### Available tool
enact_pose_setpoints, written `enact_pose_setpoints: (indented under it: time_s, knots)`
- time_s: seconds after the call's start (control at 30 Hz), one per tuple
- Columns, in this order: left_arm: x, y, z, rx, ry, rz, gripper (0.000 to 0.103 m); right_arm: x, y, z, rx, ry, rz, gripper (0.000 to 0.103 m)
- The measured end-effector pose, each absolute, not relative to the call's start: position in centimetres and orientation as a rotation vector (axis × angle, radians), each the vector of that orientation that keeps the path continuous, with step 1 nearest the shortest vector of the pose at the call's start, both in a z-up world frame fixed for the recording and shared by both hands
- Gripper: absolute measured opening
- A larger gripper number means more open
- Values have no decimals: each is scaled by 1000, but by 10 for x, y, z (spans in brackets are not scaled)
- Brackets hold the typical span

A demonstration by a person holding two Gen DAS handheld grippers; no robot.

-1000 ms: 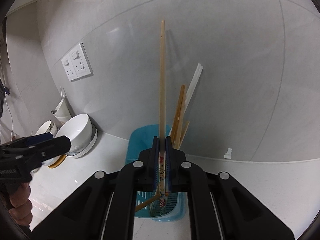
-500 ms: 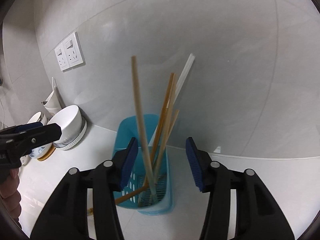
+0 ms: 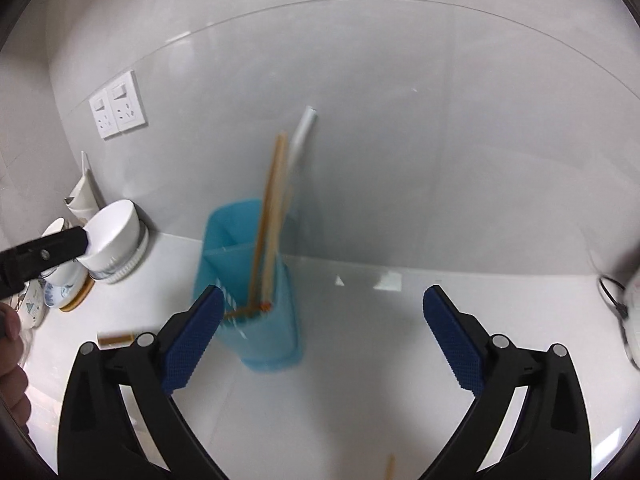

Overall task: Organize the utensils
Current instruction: 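Move both open tools back over the remaining chopsticks on the counter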

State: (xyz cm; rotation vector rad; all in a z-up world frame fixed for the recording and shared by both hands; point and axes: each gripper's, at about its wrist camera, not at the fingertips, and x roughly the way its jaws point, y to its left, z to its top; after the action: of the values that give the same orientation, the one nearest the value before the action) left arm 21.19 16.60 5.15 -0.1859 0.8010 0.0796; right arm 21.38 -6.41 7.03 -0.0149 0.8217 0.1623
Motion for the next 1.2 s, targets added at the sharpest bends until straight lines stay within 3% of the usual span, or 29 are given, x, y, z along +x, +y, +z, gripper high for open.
enact_pose_setpoints:
  time_s: [0.57,1.2]
  knots:
    - [127,122,29,-177,911,6,97,135,-139,66,-25,890,7,95]
    - [115,-29,-60,-94,1175,-126,97,59,-296,25,18,1061,-223,95]
